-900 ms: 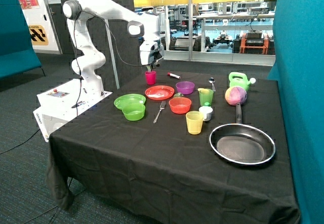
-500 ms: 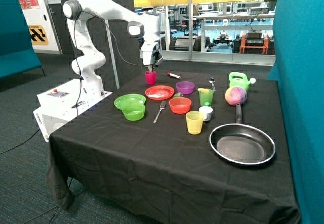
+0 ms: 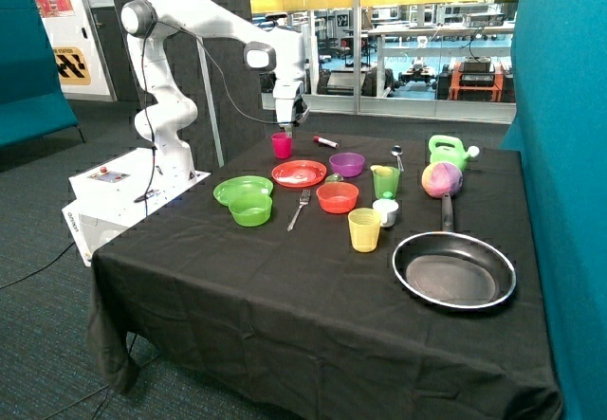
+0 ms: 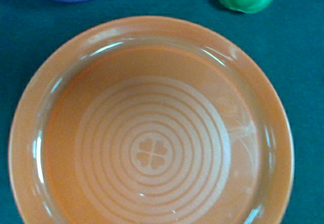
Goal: Stack the bowls
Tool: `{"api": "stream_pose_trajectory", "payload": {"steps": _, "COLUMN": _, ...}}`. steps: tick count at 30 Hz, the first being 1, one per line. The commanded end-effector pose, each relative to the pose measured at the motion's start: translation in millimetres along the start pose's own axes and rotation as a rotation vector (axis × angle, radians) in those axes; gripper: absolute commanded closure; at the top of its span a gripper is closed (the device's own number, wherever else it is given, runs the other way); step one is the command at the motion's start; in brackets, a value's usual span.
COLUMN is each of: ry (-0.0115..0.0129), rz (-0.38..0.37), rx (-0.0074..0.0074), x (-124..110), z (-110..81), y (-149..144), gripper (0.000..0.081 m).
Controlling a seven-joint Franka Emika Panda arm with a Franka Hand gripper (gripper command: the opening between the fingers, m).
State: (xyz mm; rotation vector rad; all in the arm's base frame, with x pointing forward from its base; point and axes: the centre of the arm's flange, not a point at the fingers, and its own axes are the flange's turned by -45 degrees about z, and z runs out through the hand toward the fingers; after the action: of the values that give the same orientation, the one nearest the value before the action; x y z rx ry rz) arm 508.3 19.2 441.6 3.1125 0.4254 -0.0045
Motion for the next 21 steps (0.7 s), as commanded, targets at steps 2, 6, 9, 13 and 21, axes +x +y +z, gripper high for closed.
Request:
{"api": "stream_pose_trajectory", "payload": {"steps": 2, "ry": 0.0029, "rz": -0.062, "rx": -0.0003, "x": 16.6, "z": 8.5, "y": -24.9, "gripper": 0.0595}}
{"api": "stream_pose_trajectory", "payload": {"steps": 6, "ry": 0.0029, "rz": -0.078, "rx": -0.0003, "x": 21.3, "z": 11.0, "y": -33.0, "gripper": 0.0595}}
{"api": "stream_pose_trajectory", "payload": {"steps": 9, "ry": 0.0029, "rz": -0.098, "rx": -0.0004, "x": 27.6, "z": 15.1, "y": -44.6, "gripper": 0.0594}}
{"api": "stream_pose_trajectory", "payload": {"steps": 13, "ry": 0.0029, "rz": -0.114, "rx": -0.0004, "x": 33.1, "z": 18.5, "y": -56.3, "gripper": 0.0592}}
{"api": "stream_pose_trajectory", "payload": {"steps": 21, "ry": 0.0029, "rz": -0.154, "rx": -0.0005, "x": 46.0, "z": 24.3, "y": -80.6, "gripper": 0.0589}}
